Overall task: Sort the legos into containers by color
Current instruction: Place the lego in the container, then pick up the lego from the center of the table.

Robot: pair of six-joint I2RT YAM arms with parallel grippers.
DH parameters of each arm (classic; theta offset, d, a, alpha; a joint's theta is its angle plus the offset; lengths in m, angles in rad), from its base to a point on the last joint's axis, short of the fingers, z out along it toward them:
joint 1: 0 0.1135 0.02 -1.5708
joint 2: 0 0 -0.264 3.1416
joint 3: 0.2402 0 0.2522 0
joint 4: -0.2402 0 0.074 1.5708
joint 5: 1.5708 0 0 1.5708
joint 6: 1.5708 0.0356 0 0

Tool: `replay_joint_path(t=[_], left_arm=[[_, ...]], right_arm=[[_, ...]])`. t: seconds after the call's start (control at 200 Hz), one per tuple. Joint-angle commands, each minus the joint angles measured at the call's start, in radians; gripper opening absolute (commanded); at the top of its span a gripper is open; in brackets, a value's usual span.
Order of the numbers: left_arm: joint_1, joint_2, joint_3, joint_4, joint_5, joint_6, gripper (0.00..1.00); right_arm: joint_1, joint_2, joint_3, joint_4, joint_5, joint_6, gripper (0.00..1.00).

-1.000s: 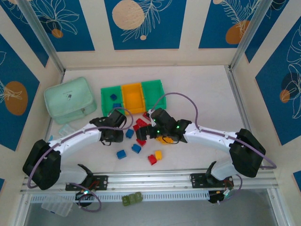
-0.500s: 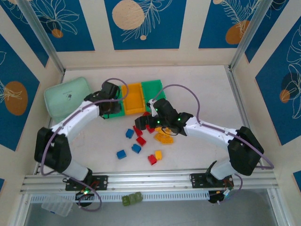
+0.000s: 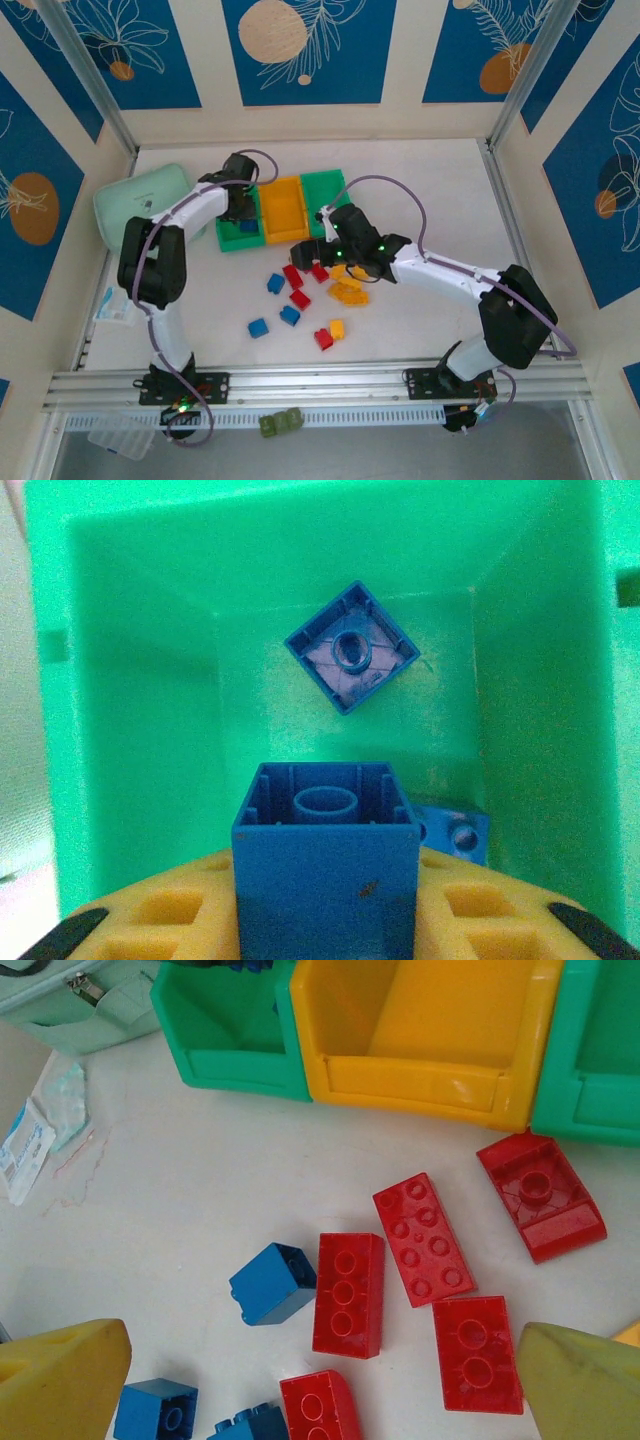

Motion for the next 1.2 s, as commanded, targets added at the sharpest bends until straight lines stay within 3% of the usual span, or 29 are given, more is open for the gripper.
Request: replay_joint_path(t=[0.0,0.3,0.715,0.965,1.19], left_arm=[[0.012,0.033,0.062,-0.030,-0.011,0.018,0.41],[0.011,-0.047,0.049,-0.060,0.005,0.014,0.48],[-0.023,-0.363,-0.228,-0.017,0.213,-0.036,0.54],[-0.130,-0.540,-0.402,-0.014,0.261,-0.094,0.55],[-0.262,-0.571,-0.476,-0.007,0.297,-0.167,0.58]], right_arm=[[-0.017,0.008,0.031,-0.011,-0.034,-0.017,0.99],[-0.022,-0.011,0.044,-0.037,-0.024,-0.041,0.99],[-0.024,-0.074,-0.017,-0.100,-0.012,-0.038,0.99],[-0.006,-0.097,-0.073,-0.120,-0.015,-0.005,0.99],[0.018,-0.083,-0.102,-0.101,-0.029,0.023,0.99]])
